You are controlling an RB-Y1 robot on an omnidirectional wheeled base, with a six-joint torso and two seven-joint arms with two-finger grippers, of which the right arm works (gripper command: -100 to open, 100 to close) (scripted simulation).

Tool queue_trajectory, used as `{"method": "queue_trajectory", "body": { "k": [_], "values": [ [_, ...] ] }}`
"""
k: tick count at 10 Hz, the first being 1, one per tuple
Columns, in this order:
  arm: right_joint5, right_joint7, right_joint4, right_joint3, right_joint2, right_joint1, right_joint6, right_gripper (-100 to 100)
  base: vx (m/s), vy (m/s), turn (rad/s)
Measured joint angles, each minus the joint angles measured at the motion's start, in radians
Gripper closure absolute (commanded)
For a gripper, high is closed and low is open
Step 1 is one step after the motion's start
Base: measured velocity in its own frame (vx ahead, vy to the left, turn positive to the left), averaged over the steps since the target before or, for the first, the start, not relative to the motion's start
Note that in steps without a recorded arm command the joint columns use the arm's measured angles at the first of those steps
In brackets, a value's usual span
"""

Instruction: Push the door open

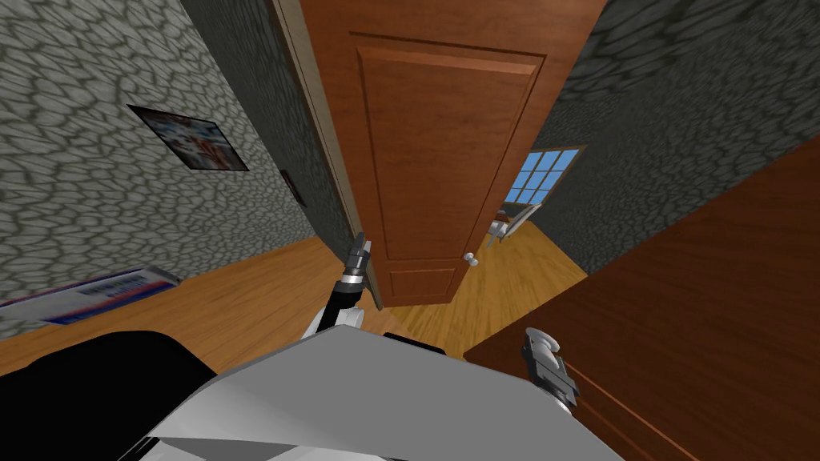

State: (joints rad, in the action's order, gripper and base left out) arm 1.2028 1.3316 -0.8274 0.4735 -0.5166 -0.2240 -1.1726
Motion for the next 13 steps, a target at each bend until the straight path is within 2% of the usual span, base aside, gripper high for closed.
{"method": "queue_trajectory", "body": {
  "k": [3,4,5,6,8,10,11,12,13],
  "values": [
    [0.028,-0.043,-0.006,-0.049,0.015,0.01,0.017,100,0.04,-0.042,0.093],
    [0.035,-0.042,0.037,-0.065,0.032,0.036,0.015,100,0.041,-0.052,0.073],
    [0.047,-0.059,0.012,-0.082,0.029,0.027,0.025,100,0.058,-0.049,0.096],
    [0.055,-0.066,0.05,-0.1,0.046,0.054,0.025,100,0.049,-0.051,0.084],
    [0.08,-0.098,0.033,-0.137,0.054,0.055,0.039,100,0.032,-0.06,0.088],
    [0.099,-0.119,0.048,-0.173,0.065,0.072,0.049,100,0.06,-0.069,0.134],
    [0.113,-0.132,0.074,-0.196,0.08,0.089,0.051,100,0.051,-0.073,0.071],
    [0.126,-0.152,0.06,-0.216,0.083,0.089,0.06,100,0.04,-0.063,0.091],
    [0.137,-0.163,0.08,-0.239,0.091,0.108,0.065,100,0.065,-0.076,0.132]
  ]
}}
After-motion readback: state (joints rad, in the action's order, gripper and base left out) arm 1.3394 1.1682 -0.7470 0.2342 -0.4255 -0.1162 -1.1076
